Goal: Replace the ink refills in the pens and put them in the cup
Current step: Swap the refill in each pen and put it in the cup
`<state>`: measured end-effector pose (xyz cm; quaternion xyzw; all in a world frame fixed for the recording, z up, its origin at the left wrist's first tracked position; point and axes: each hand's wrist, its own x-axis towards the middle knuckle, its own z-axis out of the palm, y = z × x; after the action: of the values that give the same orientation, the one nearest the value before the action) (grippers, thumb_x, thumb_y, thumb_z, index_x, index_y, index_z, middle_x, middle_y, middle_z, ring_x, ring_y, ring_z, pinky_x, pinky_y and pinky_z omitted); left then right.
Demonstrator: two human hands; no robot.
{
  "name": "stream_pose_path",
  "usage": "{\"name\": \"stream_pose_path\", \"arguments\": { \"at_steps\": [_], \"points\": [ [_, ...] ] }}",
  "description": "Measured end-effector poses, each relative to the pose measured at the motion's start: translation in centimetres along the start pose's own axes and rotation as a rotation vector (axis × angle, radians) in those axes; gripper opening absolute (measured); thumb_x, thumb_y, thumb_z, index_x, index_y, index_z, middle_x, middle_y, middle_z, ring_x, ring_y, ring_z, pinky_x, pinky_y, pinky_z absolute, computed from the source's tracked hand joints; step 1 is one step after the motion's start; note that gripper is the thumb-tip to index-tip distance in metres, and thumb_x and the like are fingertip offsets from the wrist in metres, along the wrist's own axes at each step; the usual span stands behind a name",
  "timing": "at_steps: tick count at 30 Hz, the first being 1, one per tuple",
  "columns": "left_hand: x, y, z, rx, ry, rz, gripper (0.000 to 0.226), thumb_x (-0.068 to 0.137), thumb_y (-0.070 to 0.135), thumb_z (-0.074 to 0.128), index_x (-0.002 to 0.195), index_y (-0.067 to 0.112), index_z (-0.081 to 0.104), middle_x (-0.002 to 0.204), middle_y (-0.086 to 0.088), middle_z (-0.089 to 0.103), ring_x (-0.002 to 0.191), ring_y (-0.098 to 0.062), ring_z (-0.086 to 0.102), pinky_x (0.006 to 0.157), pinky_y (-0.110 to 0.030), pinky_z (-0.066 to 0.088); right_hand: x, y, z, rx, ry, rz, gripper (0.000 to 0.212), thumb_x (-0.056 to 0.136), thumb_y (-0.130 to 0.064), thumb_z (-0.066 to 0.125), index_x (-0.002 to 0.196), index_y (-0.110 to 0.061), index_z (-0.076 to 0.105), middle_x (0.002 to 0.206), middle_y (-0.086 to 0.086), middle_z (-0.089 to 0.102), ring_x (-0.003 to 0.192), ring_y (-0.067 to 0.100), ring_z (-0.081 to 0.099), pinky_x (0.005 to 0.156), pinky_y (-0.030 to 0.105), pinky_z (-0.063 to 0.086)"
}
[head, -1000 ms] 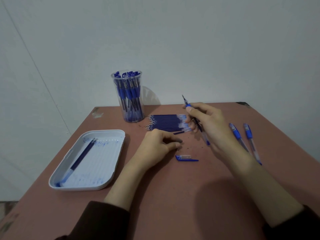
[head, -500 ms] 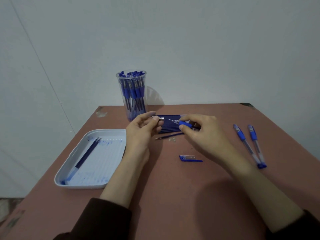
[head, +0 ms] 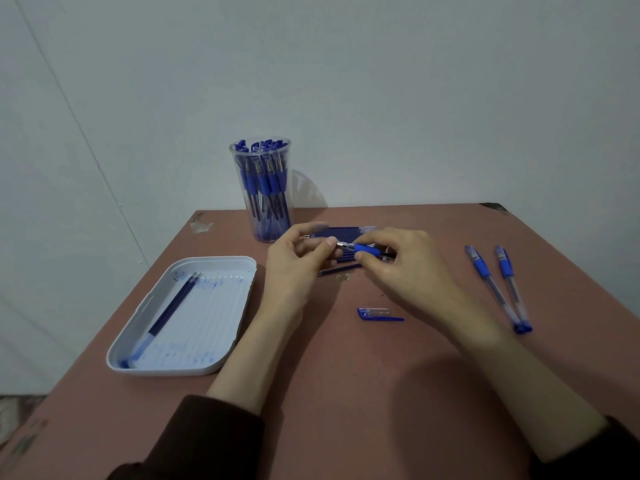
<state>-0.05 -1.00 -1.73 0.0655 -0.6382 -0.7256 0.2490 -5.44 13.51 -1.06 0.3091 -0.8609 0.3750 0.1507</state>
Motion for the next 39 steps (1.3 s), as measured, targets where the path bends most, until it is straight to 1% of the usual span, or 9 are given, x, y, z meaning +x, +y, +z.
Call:
{"name": "stream_pose_path", "arguments": {
  "at_steps": [4,7,12,17,23,27,30,33,39],
  "points": [
    [0.2,-0.1,-0.1,-0.077,-0.017,-0.042,0.024,0.083,0.005,0.069,0.103,0.015,0.062,0.071,0.003,0.072,0.077,-0.012,0.07,0.074,-0.023,0.055,0.0,-0.3,0.3,0.149,-0.027,0.067,0.012,0.087,-0.025,0.065,0.095,-0.026,0.074,0.079,-0.013,0.068,0.073,0.004,0.061,0.068,0.022,0.047],
    [0.1,0.1,0.0,-0.156,-0.033,-0.066,0.029,0.081,0.0,0.068,0.105,0.015,0.061,0.075,0.003,0.073,0.08,-0.013,0.069,0.076,-0.024,0.054,0.1,-0.6,0.4,0.34,-0.074,0.125,0.009,0.087,-0.021,0.066,0.09,-0.024,0.074,0.065,-0.001,0.062,0.062,0.017,0.057,0.063,0.032,0.048],
    [0.0,0.5,0.1,-0.355,-0.123,-0.122,0.038,0.086,-0.002,0.06,0.117,0.017,0.052,0.104,-0.008,0.073,0.094,-0.024,0.069,0.1,-0.054,0.045,0.3,-1.2,-0.1,0.547,-0.155,0.196,0.016,0.092,-0.016,0.059,0.084,-0.022,0.072,0.058,0.004,0.057,0.043,0.002,0.045,0.042,0.014,0.034],
    [-0.5,0.4,0.6,-0.27,-0.115,-0.166,0.049,0.073,0.021,0.072,0.119,0.011,0.056,0.107,-0.014,0.07,0.093,-0.031,0.068,0.083,-0.044,0.056,0.2,-1.6,-0.3,0.643,-0.174,0.192,0.018,0.092,-0.015,0.059,0.083,-0.021,0.073,0.057,0.003,0.057,0.042,0.005,0.04,0.04,0.015,0.032],
    [-0.1,0.0,0.4,-0.269,-0.113,-0.172,0.03,0.089,0.018,0.063,0.11,-0.002,0.067,0.113,-0.03,0.063,0.109,-0.044,0.06,0.1,-0.057,0.044,0.4,-1.5,-0.9,0.65,-0.126,0.221,0.015,0.092,-0.015,0.058,0.09,-0.014,0.074,0.06,0.007,0.056,0.044,0.009,0.037,0.04,0.016,0.031],
    [-0.5,0.2,0.8,-0.313,-0.191,-0.187,0.026,0.084,0.028,0.067,0.099,0.007,0.073,0.103,-0.025,0.067,0.093,-0.039,0.061,0.097,-0.054,0.043,0.1,-1.7,-0.5,0.606,-0.205,0.199,0.02,0.091,-0.016,0.061,0.076,-0.022,0.072,0.056,0.003,0.056,0.041,0.006,0.04,0.042,0.02,0.03],
    [-0.5,0.1,0.7,-0.282,-0.173,-0.152,0.034,0.08,0.032,0.073,0.104,0.009,0.072,0.108,-0.026,0.066,0.096,-0.041,0.061,0.099,-0.061,0.042,0.1,-2.0,-0.6,0.729,-0.255,0.233,0.031,0.092,-0.015,0.058,0.064,-0.023,0.07,0.055,0.004,0.055,0.042,0.011,0.034,0.042,0.022,0.026],
    [-0.2,0.2,0.5,-0.249,-0.145,-0.131,0.041,0.081,0.032,0.072,0.111,0.004,0.068,0.115,-0.032,0.06,0.109,-0.046,0.059,0.1,-0.055,0.044,0.5,-1.9,-1.0,0.855,-0.193,0.245,0.023,0.093,-0.012,0.056,0.08,-0.017,0.074,0.059,0.011,0.055,0.042,0.013,0.033,0.039,0.02,0.025],
    [-0.5,0.1,0.6,-0.283,-0.194,-0.119,0.029,0.082,0.026,0.07,0.101,0.003,0.071,0.086,-0.026,0.065,0.089,-0.048,0.061,0.096,-0.066,0.041,0.2,-1.9,-0.7,0.758,-0.239,0.252,0.03,0.093,-0.014,0.057,0.067,-0.02,0.07,0.054,0.005,0.055,0.041,0.012,0.034,0.038,0.018,0.028]
  ]
}}
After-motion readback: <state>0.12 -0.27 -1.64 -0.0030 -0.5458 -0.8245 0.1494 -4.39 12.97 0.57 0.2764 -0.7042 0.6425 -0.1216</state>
